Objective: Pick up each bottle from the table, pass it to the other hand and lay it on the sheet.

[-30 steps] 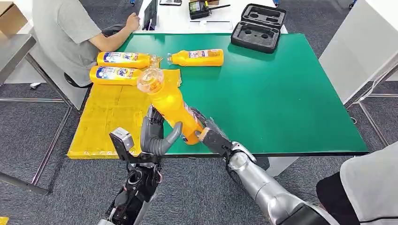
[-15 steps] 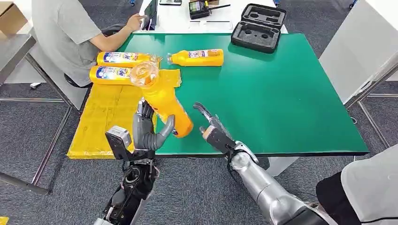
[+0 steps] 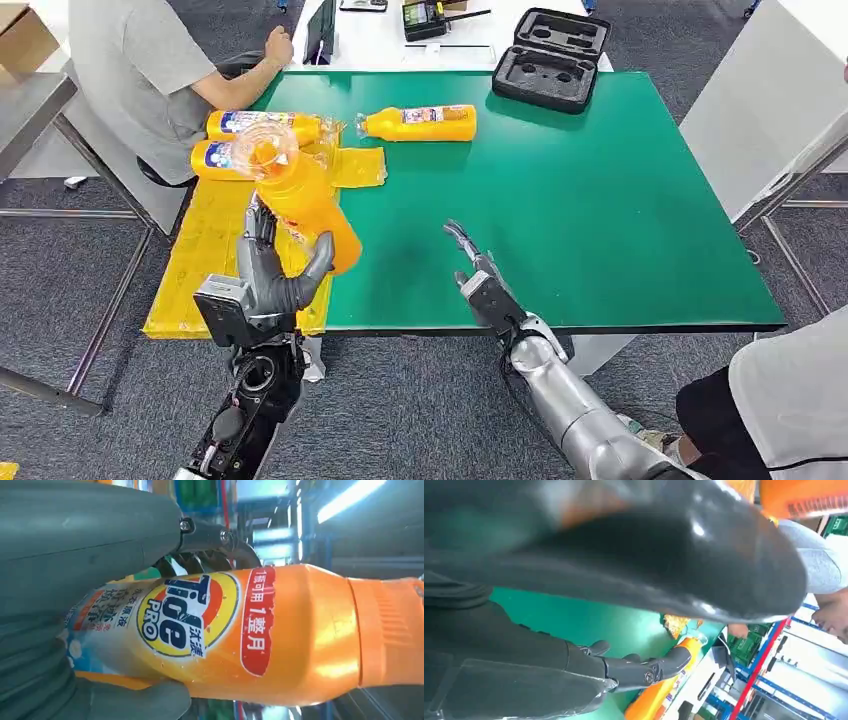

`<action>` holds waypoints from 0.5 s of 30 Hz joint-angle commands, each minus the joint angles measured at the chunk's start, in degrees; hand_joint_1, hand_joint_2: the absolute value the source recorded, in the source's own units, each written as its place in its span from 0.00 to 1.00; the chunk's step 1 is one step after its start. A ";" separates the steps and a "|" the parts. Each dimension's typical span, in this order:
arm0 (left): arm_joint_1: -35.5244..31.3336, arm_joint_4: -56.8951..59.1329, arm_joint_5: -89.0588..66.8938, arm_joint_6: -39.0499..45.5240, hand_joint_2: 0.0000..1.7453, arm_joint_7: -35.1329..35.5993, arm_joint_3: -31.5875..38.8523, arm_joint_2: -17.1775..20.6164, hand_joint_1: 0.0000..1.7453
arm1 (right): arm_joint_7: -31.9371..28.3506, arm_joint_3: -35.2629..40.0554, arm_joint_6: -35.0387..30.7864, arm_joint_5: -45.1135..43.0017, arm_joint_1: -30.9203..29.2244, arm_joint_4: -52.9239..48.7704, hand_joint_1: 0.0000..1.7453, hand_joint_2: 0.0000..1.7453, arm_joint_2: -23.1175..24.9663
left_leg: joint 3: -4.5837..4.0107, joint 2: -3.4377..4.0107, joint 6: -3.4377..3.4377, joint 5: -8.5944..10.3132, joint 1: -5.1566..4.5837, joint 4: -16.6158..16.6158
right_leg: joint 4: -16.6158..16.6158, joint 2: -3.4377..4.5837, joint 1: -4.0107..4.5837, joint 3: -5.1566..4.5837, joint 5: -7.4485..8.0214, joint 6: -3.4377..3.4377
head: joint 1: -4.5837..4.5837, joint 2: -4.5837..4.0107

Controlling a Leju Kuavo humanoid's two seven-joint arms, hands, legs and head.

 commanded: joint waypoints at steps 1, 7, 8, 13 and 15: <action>-5.61 7.18 -3.74 12.19 1.00 0.15 -10.35 7.21 1.00 | 0.30 -4.08 0.25 0.24 0.44 0.11 0.00 0.00 -0.63 | 0.42 -0.11 -0.14 -0.12 0.08 -0.08 | -0.07 -0.12 0.09 0.46 -0.16 -0.14 | 0.02 0.00; -8.06 13.78 -7.19 17.27 1.00 0.15 -12.01 8.21 1.00 | 0.30 -5.13 0.69 0.29 1.88 0.64 0.00 0.00 0.04 | 0.25 -0.05 -0.09 -0.07 0.05 -0.05 | -0.05 -0.06 0.05 0.27 -0.09 -0.09 | 0.02 0.00; -8.72 15.39 -7.66 17.41 1.00 0.15 -11.63 8.26 1.00 | 0.30 -4.94 0.88 -0.05 2.07 0.66 0.00 0.00 0.06 | 0.44 -0.06 -0.15 -0.14 0.10 -0.06 | -0.07 -0.07 0.10 0.47 -0.16 -0.15 | 0.00 0.00; -11.59 22.99 -16.21 20.08 1.00 0.15 -5.78 7.59 1.00 | 0.30 -4.83 2.04 -0.91 1.98 0.61 0.00 0.00 0.49 | 0.18 0.02 -0.09 -0.05 0.05 -0.04 | -0.05 0.01 0.06 0.18 -0.04 -0.09 | 0.00 0.00; -12.01 24.69 -18.06 20.08 1.00 0.15 -3.37 6.85 1.00 | 0.30 -4.81 2.21 -1.07 2.01 0.89 0.00 0.00 0.52 | 0.21 0.07 -0.10 -0.07 0.05 -0.03 | -0.03 0.06 0.05 0.20 -0.05 -0.11 | 0.00 0.00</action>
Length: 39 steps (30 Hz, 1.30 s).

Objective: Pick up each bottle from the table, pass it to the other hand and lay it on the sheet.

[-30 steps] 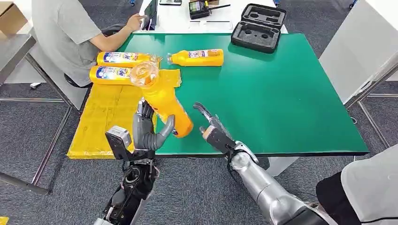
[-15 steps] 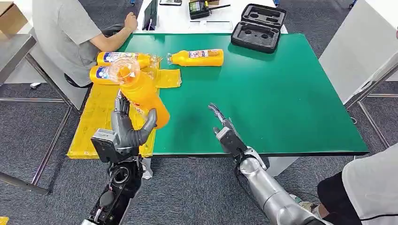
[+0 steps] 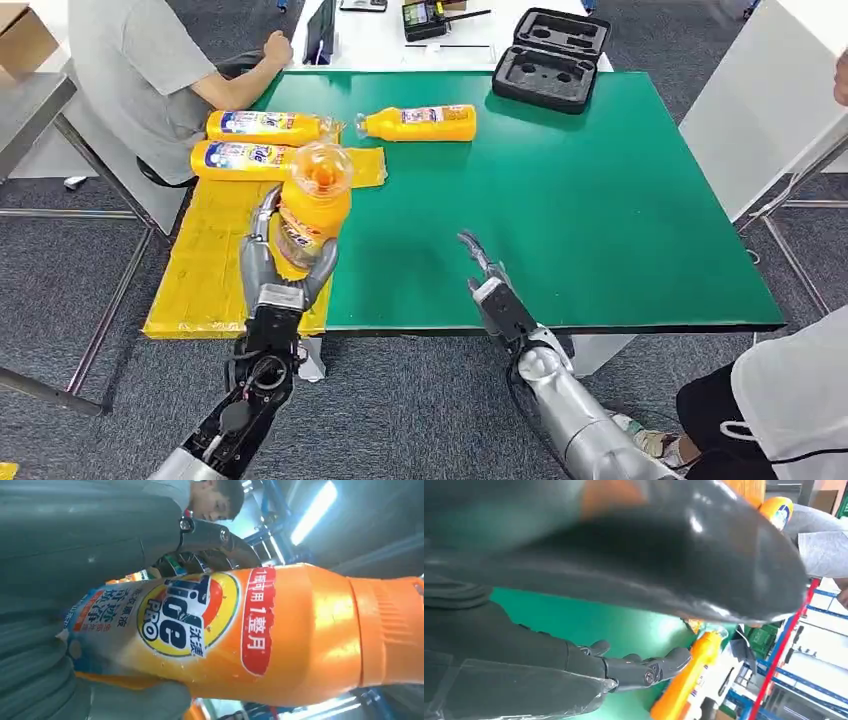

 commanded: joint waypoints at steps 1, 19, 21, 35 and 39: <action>-6.82 16.09 -13.98 2.60 1.00 0.13 7.76 0.25 1.00 | 0.30 -0.92 1.29 -1.00 -0.53 1.00 0.00 0.00 0.41 | 0.33 0.10 -0.14 -0.13 0.10 0.00 | -0.03 0.08 0.11 0.31 -0.09 -0.15 | -0.02 0.00; -13.03 25.02 -59.46 2.60 1.00 0.95 38.48 -5.92 1.00 | 0.30 -0.29 2.00 -3.52 0.03 2.17 0.00 0.00 0.83 | 0.19 0.02 -0.11 -0.09 0.09 0.04 | 0.01 0.01 0.09 0.20 -0.09 -0.10 | -0.02 0.00; -13.48 25.49 -64.11 2.60 1.00 2.82 39.60 -5.79 1.00 | 0.30 -0.30 2.62 -3.87 0.09 2.12 0.00 0.00 0.92 | 0.21 0.04 -0.10 -0.09 0.08 0.02 | 0.00 0.02 0.09 0.21 -0.09 -0.10 | 0.00 0.00; -18.45 38.12 -76.56 2.60 1.00 16.56 32.00 0.03 1.00 | 0.30 -1.24 3.53 -4.14 1.64 1.76 0.00 0.00 1.60 | 0.22 -0.03 -0.11 -0.07 0.08 0.00 | 0.00 -0.03 0.08 0.23 -0.09 -0.11 | 0.00 0.00; -18.45 38.12 -76.56 2.60 1.00 16.56 32.00 0.03 1.00 | 0.30 -1.24 3.53 -4.14 1.64 1.76 0.00 0.00 1.60 | 0.12 0.01 -0.08 -0.03 0.04 -0.01 | 0.01 0.00 0.04 0.11 -0.05 -0.08 | -0.02 0.00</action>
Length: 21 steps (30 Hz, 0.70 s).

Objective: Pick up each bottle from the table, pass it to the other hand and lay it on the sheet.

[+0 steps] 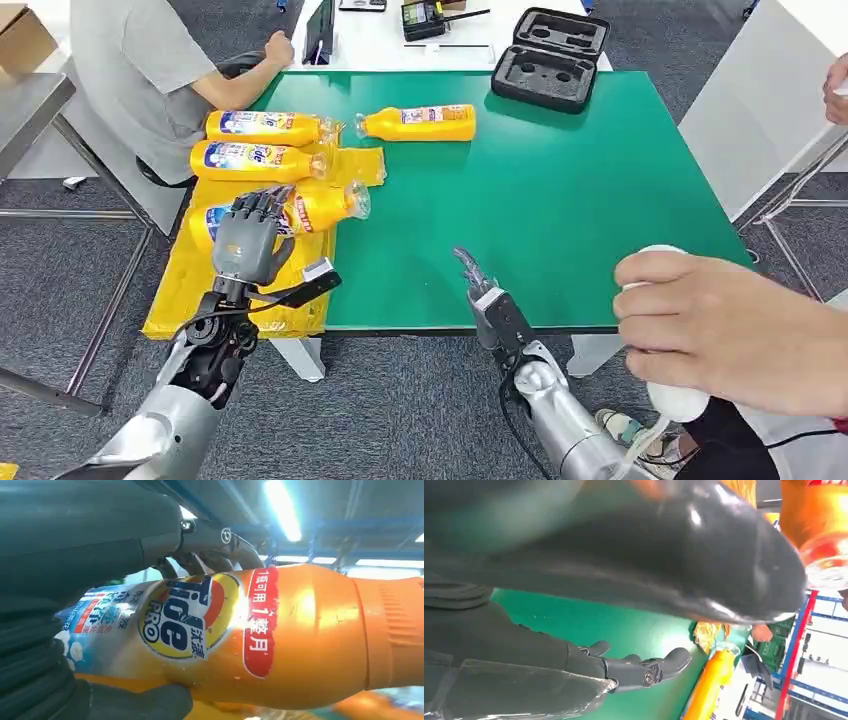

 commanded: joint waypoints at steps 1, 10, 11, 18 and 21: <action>-5.02 9.94 -0.50 2.10 1.00 0.87 -3.25 2.92 1.00 | 0.19 -1.15 0.38 -0.06 -1.02 1.78 0.00 0.00 0.49 | 0.26 0.01 -0.12 -0.14 0.11 0.03 | -0.01 -0.01 0.11 0.29 -0.13 -0.12 | 0.00 0.00; -9.01 19.77 -0.50 1.71 1.00 7.79 -14.60 7.20 1.00 | 0.19 -0.81 1.28 -0.12 -0.32 1.66 0.00 0.00 0.61 | 0.33 0.01 -0.15 -0.17 0.13 0.04 | 0.01 0.00 0.13 0.36 -0.16 -0.15 | 0.00 0.00; -8.97 20.31 -0.50 0.99 1.00 8.08 -16.04 7.90 1.00 | 0.19 -0.72 1.29 -0.08 -0.12 1.82 0.00 0.00 0.72 | 0.20 0.03 -0.10 -0.09 0.07 0.01 | 0.00 0.03 0.07 0.21 -0.08 -0.10 | 0.00 0.00; -7.17 21.21 -0.50 -0.98 1.00 9.34 -19.63 9.85 1.00 | 0.19 0.29 2.51 -0.46 -0.21 1.41 0.00 0.00 1.17 | 0.46 0.17 -0.18 -0.26 0.16 0.04 | 0.00 0.15 0.17 0.44 -0.20 -0.18 | -0.02 0.00; -6.85 21.30 -0.50 -1.68 1.00 9.37 -20.17 10.05 1.00 | 0.19 0.51 2.98 -0.94 -0.05 0.69 0.00 0.00 1.35 | 0.35 0.18 -0.12 -0.18 0.12 0.00 | -0.02 0.16 0.13 0.33 -0.13 -0.12 | 0.00 0.00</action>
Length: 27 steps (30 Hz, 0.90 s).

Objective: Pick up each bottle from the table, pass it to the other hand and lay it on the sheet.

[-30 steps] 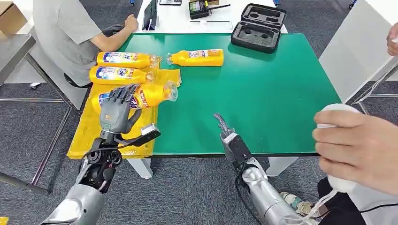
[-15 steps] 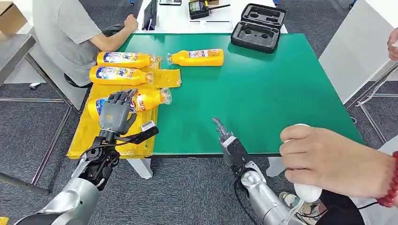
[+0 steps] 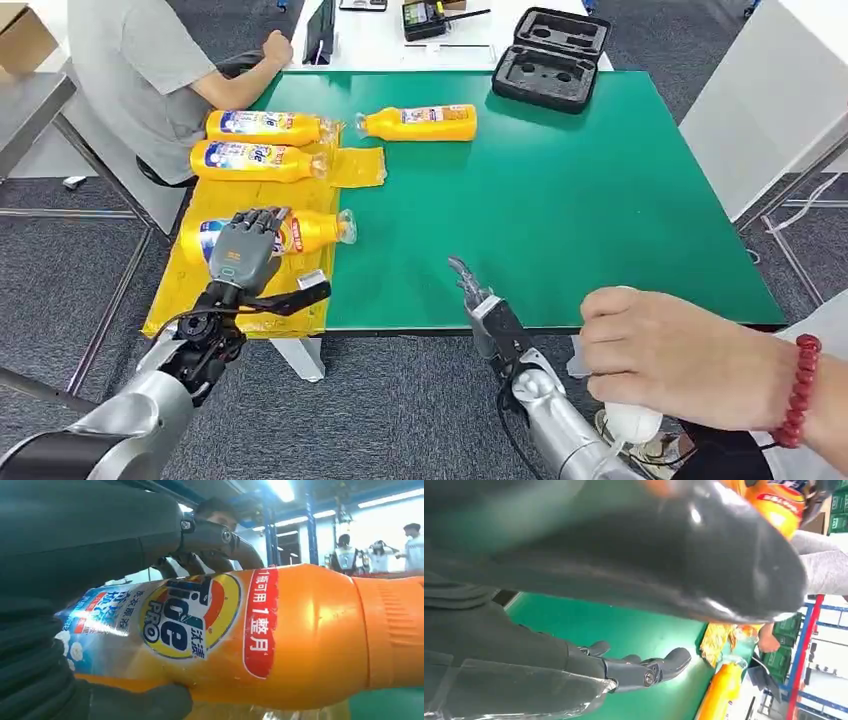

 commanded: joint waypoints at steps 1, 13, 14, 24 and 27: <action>-1.75 6.60 -0.10 -1.23 1.00 0.24 -7.44 3.54 1.00 | 0.20 0.75 1.41 -1.01 -0.71 -0.45 0.00 0.00 0.82 | 0.46 0.20 -0.14 -0.26 0.11 0.04 | -0.01 0.18 0.12 0.43 -0.19 -0.15 | 0.00 0.00; -1.67 6.50 -0.09 -3.08 1.00 -0.15 -8.81 3.95 0.71 | 0.20 2.89 1.81 -0.72 1.35 -5.36 0.00 0.00 1.08 | 0.34 0.07 -0.14 -0.21 0.12 0.05 | 0.00 0.06 0.12 0.35 -0.18 -0.15 | 0.00 0.00; -1.67 6.50 -0.09 -3.08 1.00 -0.15 -8.81 3.95 0.71 | 0.20 2.89 1.81 -0.72 1.35 -5.36 0.00 0.00 1.08 | 0.42 0.08 -0.16 -0.24 0.14 0.05 | -0.01 0.07 0.14 0.42 -0.20 -0.17 | 0.00 0.00; -1.60 6.44 -0.10 -1.55 1.00 0.43 -9.89 3.57 0.00 | 0.20 3.02 1.59 -0.67 1.00 -3.87 0.00 0.00 1.28 | 0.32 0.05 -0.12 -0.18 0.10 0.03 | -0.03 0.04 0.10 0.34 -0.15 -0.13 | 0.00 0.00; -1.66 6.41 -0.10 -1.28 1.00 0.53 -9.94 3.51 0.00 | 0.20 3.06 1.73 -0.71 0.89 -3.57 0.00 0.00 1.30 | 0.32 0.04 -0.13 -0.18 0.11 0.04 | -0.02 0.03 0.10 0.34 -0.16 -0.13 | 0.00 0.00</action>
